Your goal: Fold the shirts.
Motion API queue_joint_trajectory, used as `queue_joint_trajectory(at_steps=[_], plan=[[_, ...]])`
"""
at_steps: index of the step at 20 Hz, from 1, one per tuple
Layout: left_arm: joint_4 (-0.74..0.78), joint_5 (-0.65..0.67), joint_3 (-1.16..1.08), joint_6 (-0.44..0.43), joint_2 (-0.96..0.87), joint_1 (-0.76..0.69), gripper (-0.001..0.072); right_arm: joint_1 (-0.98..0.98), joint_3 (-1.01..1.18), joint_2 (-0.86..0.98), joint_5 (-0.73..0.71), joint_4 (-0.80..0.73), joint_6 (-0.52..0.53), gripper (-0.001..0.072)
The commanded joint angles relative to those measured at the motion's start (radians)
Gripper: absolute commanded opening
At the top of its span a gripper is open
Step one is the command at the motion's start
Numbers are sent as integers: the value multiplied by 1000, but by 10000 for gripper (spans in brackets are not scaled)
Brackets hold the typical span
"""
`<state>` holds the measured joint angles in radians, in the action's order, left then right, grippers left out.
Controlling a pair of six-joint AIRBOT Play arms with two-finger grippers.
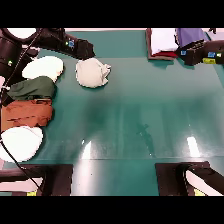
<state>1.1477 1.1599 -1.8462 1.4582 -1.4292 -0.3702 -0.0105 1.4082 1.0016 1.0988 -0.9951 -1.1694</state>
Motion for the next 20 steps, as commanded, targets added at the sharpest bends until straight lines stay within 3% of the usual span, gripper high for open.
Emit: queue_joint_trajectory(at_steps=[1,13,16,17,18,19,20], plan=[[0,0,-1,0,0,-1,29,0,1,0,0,0,0,15],[-4,0,-1,4,0,-1,29,-1,1,0,0,0,0,15],[9,-62,-1,-2,-1,-1,30,-1,0,0,-4,2,0,15],[71,-91,-1,-3,-2,-1,82,-2,1,0,-6,1,0,15],[169,-120,-1,24,-8,-1,398,-2,0,0,-10,2,0,15],[294,-149,-1,116,-26,0,611,-2,1,0,-17,1,0,15],[390,-158,-1,187,-48,8,618,-2,0,0,-18,1,0,15]])
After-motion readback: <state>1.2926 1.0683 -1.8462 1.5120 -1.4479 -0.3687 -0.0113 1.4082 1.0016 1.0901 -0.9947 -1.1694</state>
